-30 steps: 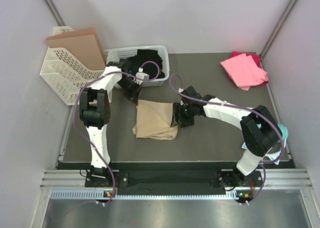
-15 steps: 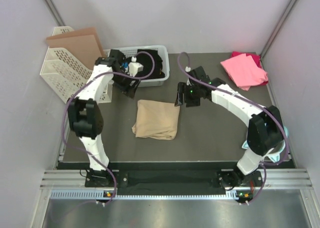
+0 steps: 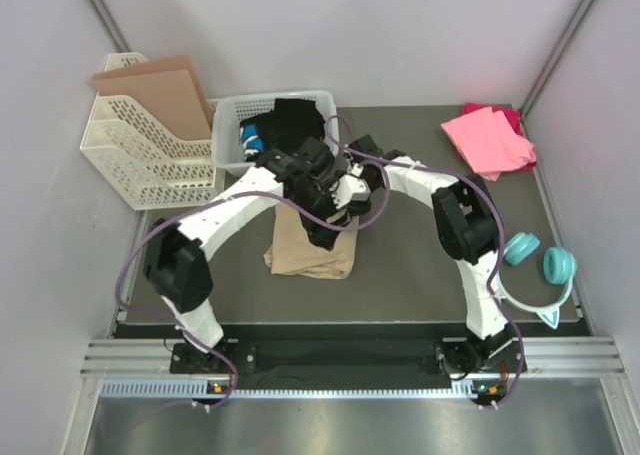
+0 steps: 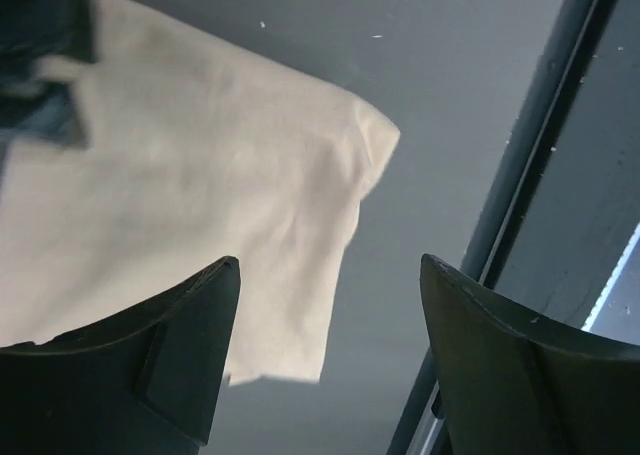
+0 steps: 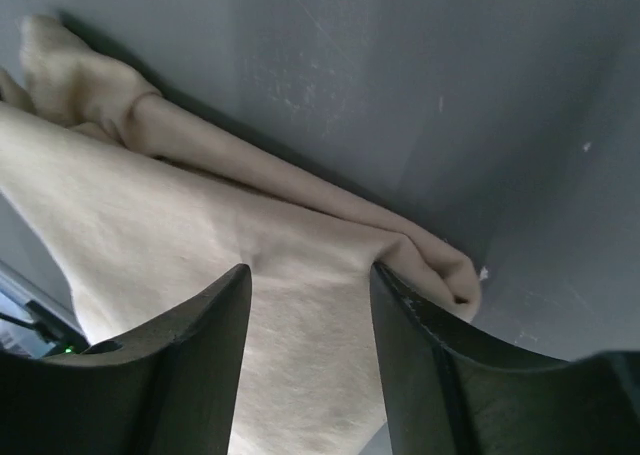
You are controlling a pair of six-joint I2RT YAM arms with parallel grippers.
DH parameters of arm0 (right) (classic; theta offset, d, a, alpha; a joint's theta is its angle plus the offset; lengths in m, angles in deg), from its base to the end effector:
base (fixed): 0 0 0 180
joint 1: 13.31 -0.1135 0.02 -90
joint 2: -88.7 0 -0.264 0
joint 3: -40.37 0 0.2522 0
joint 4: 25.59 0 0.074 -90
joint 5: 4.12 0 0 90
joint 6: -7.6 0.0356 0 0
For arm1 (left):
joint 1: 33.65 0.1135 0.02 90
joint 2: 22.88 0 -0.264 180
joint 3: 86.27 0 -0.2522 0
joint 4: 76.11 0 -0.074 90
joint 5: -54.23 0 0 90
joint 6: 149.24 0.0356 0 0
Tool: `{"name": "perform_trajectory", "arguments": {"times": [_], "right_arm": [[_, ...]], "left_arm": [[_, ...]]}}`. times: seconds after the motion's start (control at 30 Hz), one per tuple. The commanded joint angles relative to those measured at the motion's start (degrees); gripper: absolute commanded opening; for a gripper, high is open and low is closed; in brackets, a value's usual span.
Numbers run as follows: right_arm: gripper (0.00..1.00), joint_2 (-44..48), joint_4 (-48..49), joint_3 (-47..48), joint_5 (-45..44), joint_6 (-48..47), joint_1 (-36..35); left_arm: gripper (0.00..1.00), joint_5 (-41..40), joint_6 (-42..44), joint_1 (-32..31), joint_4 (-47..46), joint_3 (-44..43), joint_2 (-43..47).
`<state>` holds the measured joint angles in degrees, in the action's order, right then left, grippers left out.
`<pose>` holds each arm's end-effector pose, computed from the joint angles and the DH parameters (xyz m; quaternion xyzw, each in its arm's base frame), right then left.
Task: Fold and stack the t-shirts
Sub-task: Smooth out wrinkles on the folded tshirt
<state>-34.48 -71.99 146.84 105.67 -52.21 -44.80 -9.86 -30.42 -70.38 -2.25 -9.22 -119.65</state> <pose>0.3814 0.2478 0.1661 -0.0508 0.9576 0.2609 0.1110 0.2649 -0.2171 0.3047 0.5541 0.7804 -0.2324 0.1730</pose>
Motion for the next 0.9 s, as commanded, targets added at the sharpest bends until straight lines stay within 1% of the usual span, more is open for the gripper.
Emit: {"name": "perform_trajectory", "arguments": {"times": [0.0, 0.1, 0.23, 0.37, 0.47, 0.57, 0.7, 0.8, 0.87], "right_arm": [[0.5, -1.71, 0.92, 4.59, 3.15, 0.04, 0.55], [0.5, -2.77, 1.0, 3.45, 3.06, -0.31, 1.07], [0.48, -3.65, 0.74, 2.39, 2.71, -1.1, 1.51], [0.47, -3.83, 0.04, 1.86, 1.57, -2.15, 1.78], [0.46, -4.09, -0.14, 1.52, 1.48, -2.51, 1.78], [0.44, -4.44, -0.31, 0.64, 1.57, -3.03, 1.69], [0.43, -4.09, -1.46, -1.47, -0.27, -4.0, 1.69], [0.43, -2.17, -2.42, -4.63, -1.77, -4.71, 1.69], [0.43, 0.03, -2.25, -8.06, -3.0, -5.23, 1.69]], "left_arm": [[0.77, 2.39, 0.54, -0.89, -5.16, -1.16, -7.35], [0.74, 1.34, 0.8, -0.89, -4.02, -3.18, -12.8], [0.73, -1.82, 0.45, -0.89, -4.02, -3.01, -16.51], [0.72, -0.87, 0.19, -0.97, -5.07, 0.58, -18.1], [0.7, -1.74, 0.71, -1.41, -4.9, 2.78, -18.54], [0.68, -3.23, 2.03, -1.76, -2.53, 4.8, -18.02], [0.66, -10.86, 4.74, -2.21, -0.24, 8.67, -16.0], [0.66, -14.74, 6.77, -1.77, -1.56, 14.2, -11.78], [0.66, -14.84, 7.74, -0.54, -0.95, 15.97, -8.8]]}}
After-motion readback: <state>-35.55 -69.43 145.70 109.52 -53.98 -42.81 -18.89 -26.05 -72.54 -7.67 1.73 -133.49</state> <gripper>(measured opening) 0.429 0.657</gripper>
